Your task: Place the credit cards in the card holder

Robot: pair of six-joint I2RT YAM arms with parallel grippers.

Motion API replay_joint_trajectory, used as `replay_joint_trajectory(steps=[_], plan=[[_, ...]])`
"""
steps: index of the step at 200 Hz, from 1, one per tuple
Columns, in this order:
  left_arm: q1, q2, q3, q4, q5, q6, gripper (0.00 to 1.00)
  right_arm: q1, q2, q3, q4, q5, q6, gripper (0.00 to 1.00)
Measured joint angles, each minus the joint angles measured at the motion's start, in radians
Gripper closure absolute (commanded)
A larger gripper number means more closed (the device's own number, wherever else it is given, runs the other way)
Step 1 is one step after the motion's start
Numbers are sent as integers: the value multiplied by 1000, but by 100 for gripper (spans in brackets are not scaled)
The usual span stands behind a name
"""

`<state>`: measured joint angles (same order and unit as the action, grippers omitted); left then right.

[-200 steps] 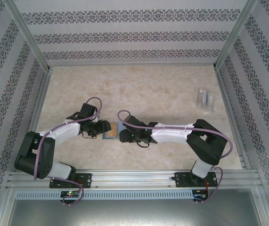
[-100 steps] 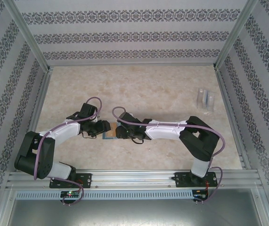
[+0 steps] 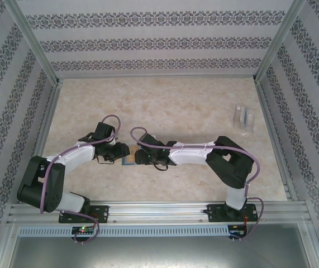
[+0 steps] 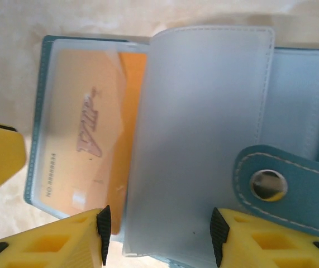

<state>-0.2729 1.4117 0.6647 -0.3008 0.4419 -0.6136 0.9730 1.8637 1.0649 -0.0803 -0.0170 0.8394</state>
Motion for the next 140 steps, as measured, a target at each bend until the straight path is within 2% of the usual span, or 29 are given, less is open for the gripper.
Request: replay_joint_trajectory(steps=[93, 140], plan=[[5, 0, -2, 5, 18, -10, 65, -62, 36, -11, 230, -187, 23, 52], [55, -30, -23, 5, 35, -46, 60, -68, 57, -11, 312, -240, 27, 52]])
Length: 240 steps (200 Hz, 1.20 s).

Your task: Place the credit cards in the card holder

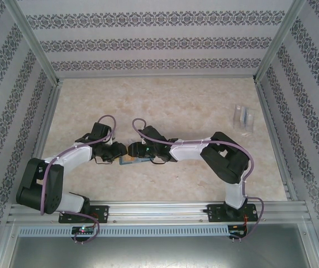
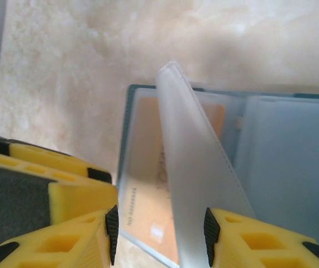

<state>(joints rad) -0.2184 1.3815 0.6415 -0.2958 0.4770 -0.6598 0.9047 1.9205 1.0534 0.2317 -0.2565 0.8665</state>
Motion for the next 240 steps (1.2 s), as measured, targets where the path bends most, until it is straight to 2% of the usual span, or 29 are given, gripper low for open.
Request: replay_joint_trajectory(steps=[39, 89, 120, 180, 240], plan=[[53, -50, -7, -8, 8, -21, 53, -11, 23, 0, 111, -49, 21, 53], [104, -53, -7, -39, 2, -30, 51, -12, 87, 23, 211, -100, 55, 54], [108, -53, -5, -35, 14, -30, 51, -10, 50, 16, 161, -94, 35, 50], [108, -53, 4, -10, 21, -29, 48, 4, -267, -141, 21, 62, -29, 44], [108, -51, 4, -5, 37, -27, 45, -56, -199, -250, -21, 81, 3, 44]])
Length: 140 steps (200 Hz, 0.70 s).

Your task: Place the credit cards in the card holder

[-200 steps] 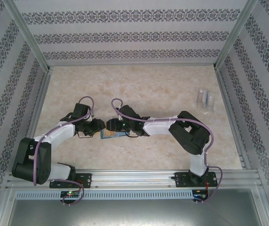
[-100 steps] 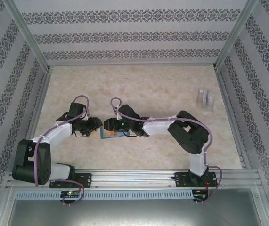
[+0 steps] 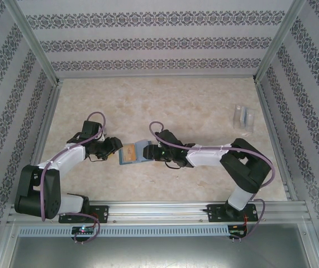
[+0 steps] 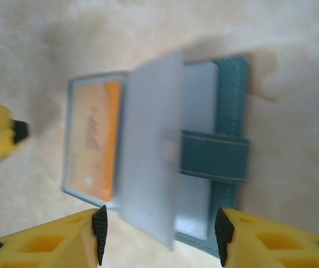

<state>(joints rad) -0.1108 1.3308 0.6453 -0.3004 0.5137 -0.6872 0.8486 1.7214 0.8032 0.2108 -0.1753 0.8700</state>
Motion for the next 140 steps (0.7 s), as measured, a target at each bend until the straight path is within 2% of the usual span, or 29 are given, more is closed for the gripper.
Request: replay_joint_trajectory(steps=[68, 140], plan=[[0, 0, 0, 0, 5, 2, 41, 10, 55, 61, 34, -67, 2, 49], [16, 18, 0, 37, 71, -15, 40, 51, 139, 187, 80, -141, -27, 53]])
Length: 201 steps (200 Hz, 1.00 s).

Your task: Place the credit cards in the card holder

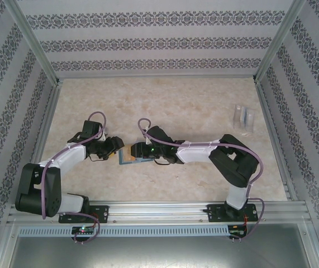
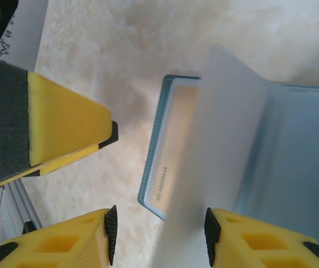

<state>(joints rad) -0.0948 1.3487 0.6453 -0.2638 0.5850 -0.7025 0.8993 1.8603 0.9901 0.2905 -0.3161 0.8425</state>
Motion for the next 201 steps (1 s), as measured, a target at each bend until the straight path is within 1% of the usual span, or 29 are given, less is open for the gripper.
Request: replay_joint_trajectory(steps=[44, 76, 103, 123, 145, 169, 183, 201], plan=[[84, -23, 0, 2, 17, -15, 36, 42, 82, 89, 51, -56, -7, 56], [95, -53, 0, 2, 10, -18, 33, 39, 102, 86, 107, -114, 34, 56], [95, -53, 0, -4, -18, -17, 30, 0, 58, 47, 126, -144, 64, 55], [92, -53, 0, -4, -35, -16, 28, -37, -36, -3, 111, -146, 63, 54], [63, -53, 2, -13, -57, -8, 24, -77, -161, -53, 97, -129, 40, 53], [14, -54, 17, -23, -89, -5, 24, -111, -274, -105, 64, -54, 8, 49], [3, -56, 29, -24, -98, -5, 24, -122, -302, -130, 27, 6, -2, 48], [3, -56, 41, -24, -108, -5, 24, -125, -300, -157, -27, 72, -4, 47]])
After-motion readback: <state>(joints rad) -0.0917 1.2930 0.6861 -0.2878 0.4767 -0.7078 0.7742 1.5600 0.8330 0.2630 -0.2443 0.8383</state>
